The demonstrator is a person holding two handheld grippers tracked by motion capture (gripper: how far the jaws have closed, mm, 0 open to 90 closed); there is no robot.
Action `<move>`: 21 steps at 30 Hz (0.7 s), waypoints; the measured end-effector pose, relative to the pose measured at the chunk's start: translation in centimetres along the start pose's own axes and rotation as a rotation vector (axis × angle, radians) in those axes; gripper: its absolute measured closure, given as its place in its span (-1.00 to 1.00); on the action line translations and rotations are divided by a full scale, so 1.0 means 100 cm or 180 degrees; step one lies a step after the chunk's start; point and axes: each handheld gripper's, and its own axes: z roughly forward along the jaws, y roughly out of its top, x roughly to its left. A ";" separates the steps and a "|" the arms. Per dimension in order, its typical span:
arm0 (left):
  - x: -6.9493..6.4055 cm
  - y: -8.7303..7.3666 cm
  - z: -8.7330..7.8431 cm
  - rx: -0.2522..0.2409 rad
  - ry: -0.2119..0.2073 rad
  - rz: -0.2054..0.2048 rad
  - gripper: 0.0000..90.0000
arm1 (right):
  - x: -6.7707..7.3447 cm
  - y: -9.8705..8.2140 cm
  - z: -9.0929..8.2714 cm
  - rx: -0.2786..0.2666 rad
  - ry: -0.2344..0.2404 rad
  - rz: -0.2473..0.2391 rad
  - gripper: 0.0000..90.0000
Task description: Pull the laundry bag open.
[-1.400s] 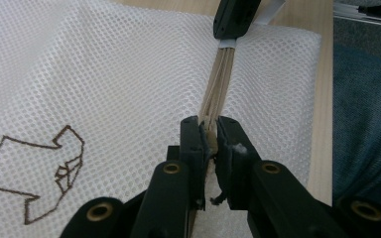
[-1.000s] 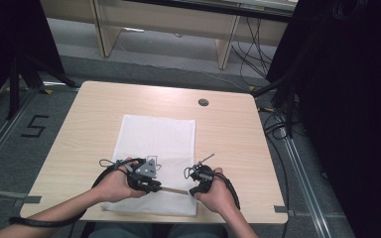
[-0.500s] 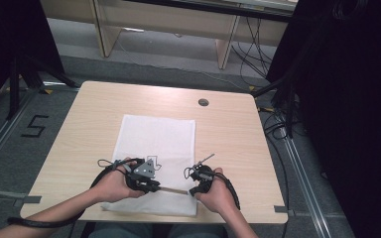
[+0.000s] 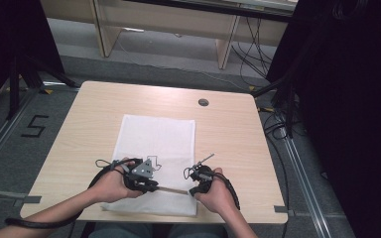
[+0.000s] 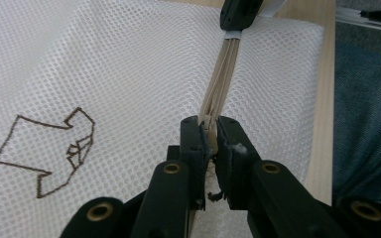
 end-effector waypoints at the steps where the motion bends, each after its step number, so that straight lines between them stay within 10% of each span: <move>1: 0.000 0.000 0.000 0.0012 0.0006 0.0001 0.82 | 0.000 0.000 0.000 -0.0001 0.0002 -0.0001 1.00; 21: 0.003 -0.014 -0.011 0.0010 0.0059 -0.0059 0.82 | 0.001 0.001 0.000 -0.0002 -0.0050 -0.0034 1.00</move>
